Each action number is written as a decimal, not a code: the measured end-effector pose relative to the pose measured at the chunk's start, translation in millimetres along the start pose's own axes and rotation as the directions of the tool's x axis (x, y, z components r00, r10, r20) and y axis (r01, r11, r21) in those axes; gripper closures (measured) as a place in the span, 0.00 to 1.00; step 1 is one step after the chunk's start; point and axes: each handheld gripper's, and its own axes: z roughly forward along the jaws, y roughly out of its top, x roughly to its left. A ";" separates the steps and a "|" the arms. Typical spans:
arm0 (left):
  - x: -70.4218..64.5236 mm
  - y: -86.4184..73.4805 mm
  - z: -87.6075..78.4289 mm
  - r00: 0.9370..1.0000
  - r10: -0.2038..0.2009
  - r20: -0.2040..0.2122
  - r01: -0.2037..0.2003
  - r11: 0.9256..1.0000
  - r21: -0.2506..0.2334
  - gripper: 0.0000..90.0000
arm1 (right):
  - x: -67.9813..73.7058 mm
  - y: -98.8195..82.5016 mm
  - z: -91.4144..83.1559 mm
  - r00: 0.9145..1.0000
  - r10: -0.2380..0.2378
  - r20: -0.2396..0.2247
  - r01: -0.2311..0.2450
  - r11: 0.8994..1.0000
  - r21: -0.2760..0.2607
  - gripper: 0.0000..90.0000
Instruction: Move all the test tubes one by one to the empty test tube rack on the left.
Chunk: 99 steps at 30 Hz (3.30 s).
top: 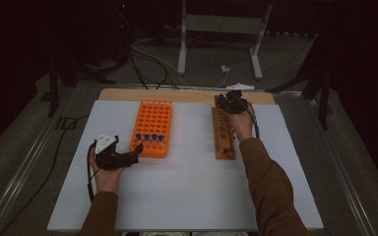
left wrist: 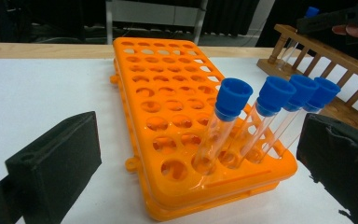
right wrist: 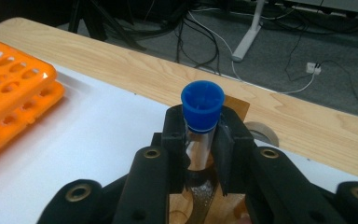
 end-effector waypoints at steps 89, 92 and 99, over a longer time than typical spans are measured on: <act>-48.6 33.7 -0.2 0.988 0.143 0.057 -0.142 0.990 -0.024 0.01 | 89.3 -12.7 -105.9 0.919 -0.134 -0.371 0.092 0.987 -0.129 0.85; -56.0 36.4 3.4 0.986 0.151 0.066 -0.150 0.988 -0.030 0.01 | 95.6 -12.4 -105.8 0.910 -0.140 -0.390 0.101 0.988 -0.121 0.85; -76.1 41.0 14.7 0.977 0.178 0.113 -0.176 0.984 -0.028 0.01 | 111.1 -11.2 -105.8 0.889 -0.160 -0.429 0.125 0.986 -0.107 0.85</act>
